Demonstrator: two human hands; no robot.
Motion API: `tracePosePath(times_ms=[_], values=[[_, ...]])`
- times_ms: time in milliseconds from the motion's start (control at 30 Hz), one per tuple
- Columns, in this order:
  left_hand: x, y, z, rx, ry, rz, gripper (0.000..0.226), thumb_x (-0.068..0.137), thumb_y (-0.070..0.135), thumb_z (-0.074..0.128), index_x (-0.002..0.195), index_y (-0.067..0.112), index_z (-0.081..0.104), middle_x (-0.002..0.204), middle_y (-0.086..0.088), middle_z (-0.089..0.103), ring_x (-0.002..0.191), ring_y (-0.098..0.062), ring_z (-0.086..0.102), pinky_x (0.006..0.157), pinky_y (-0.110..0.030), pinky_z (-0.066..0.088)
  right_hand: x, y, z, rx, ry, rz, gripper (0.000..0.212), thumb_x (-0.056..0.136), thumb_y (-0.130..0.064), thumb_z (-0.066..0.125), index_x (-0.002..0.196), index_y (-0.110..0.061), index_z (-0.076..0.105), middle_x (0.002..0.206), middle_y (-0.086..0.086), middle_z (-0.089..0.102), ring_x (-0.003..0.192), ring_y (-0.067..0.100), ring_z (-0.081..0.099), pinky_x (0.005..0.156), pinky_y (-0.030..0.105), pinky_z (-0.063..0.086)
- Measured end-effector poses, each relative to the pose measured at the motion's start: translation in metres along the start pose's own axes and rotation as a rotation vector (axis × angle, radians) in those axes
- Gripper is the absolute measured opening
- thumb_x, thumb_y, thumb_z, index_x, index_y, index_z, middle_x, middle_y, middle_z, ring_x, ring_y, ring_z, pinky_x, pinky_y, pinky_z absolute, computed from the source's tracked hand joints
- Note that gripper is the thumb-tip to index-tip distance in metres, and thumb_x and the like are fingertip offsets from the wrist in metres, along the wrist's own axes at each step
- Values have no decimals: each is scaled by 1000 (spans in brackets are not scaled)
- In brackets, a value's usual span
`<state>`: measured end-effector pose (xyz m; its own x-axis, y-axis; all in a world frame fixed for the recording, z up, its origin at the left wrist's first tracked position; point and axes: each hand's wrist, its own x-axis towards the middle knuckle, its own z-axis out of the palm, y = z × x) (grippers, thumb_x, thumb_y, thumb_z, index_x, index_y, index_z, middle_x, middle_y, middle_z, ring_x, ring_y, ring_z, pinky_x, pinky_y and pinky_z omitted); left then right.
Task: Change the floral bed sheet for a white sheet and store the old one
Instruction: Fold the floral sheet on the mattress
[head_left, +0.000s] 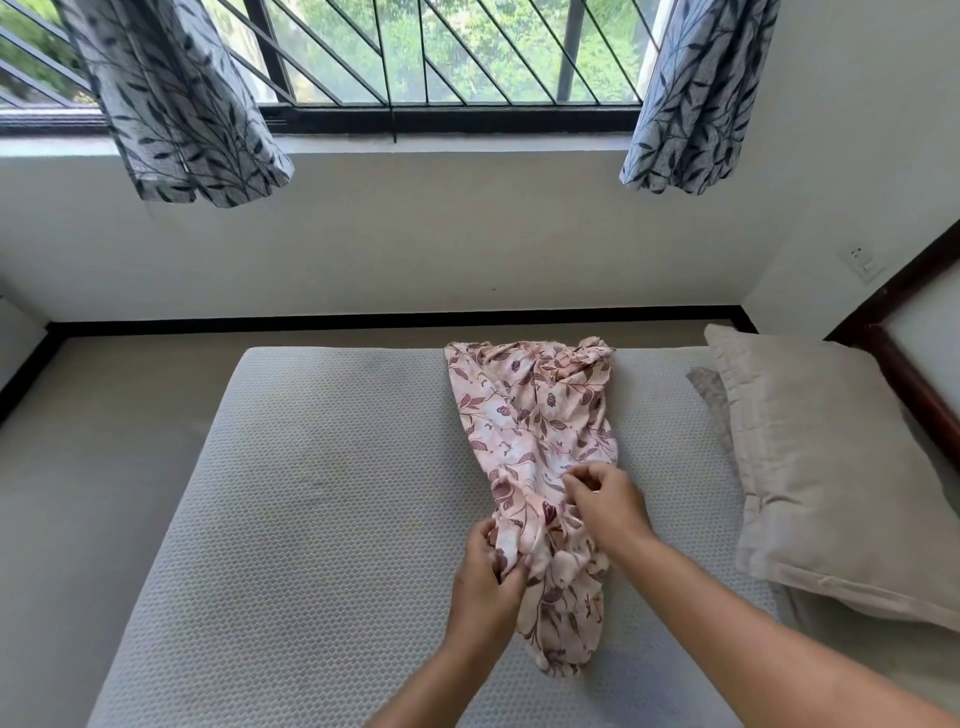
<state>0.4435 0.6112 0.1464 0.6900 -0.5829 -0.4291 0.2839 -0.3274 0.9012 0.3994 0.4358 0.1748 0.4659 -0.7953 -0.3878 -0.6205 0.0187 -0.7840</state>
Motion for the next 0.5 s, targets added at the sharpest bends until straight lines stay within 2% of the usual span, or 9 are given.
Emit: tracePosePath(times_ms=[67, 167, 267, 367, 433, 500], values=[[0, 0, -2, 4, 2, 3, 53, 92, 14, 69, 135, 33, 44, 103, 13, 75, 96, -7, 72, 87, -41, 60, -4, 0, -1, -29, -125, -19, 9, 95, -32, 71, 97, -23, 70, 90, -3, 73, 86, 21, 73, 74, 35, 63], [1, 3, -2, 12, 31, 15, 54, 91, 17, 72, 136, 33, 46, 101, 15, 75, 94, -4, 72, 86, -36, 60, -14, 9, 8, -107, -273, -28, 33, 83, -48, 80, 105, -29, 66, 98, -11, 70, 91, 9, 68, 77, 26, 56], [1, 8, -3, 12, 31, 14, 57, 90, 16, 72, 136, 32, 42, 99, 12, 75, 93, -1, 71, 83, -28, 59, -17, 17, 23, -263, -225, -16, 22, 81, -39, 82, 96, -33, 67, 91, -13, 72, 87, 7, 68, 83, 34, 59], [1, 6, -5, 33, 33, 15, 57, 89, 18, 74, 136, 31, 45, 100, 16, 75, 93, -1, 71, 84, -32, 60, -11, 16, 23, -279, -147, 4, 7, 89, -24, 75, 91, -30, 72, 88, -10, 73, 82, 11, 70, 83, 38, 61], [0, 3, -6, 66, 48, 17, 53, 90, 19, 72, 135, 32, 48, 100, 21, 73, 93, -1, 71, 86, -35, 60, -6, 13, 16, -275, -135, -22, 8, 94, -22, 71, 97, -29, 74, 89, -10, 73, 79, 9, 70, 77, 33, 61], [0, 0, -8, 75, 62, 7, 51, 90, 20, 71, 134, 33, 49, 100, 20, 74, 92, -2, 71, 86, -38, 60, -2, 12, 9, -292, -103, -48, 9, 98, -21, 67, 99, -27, 74, 90, -11, 72, 75, 7, 65, 63, 21, 53]])
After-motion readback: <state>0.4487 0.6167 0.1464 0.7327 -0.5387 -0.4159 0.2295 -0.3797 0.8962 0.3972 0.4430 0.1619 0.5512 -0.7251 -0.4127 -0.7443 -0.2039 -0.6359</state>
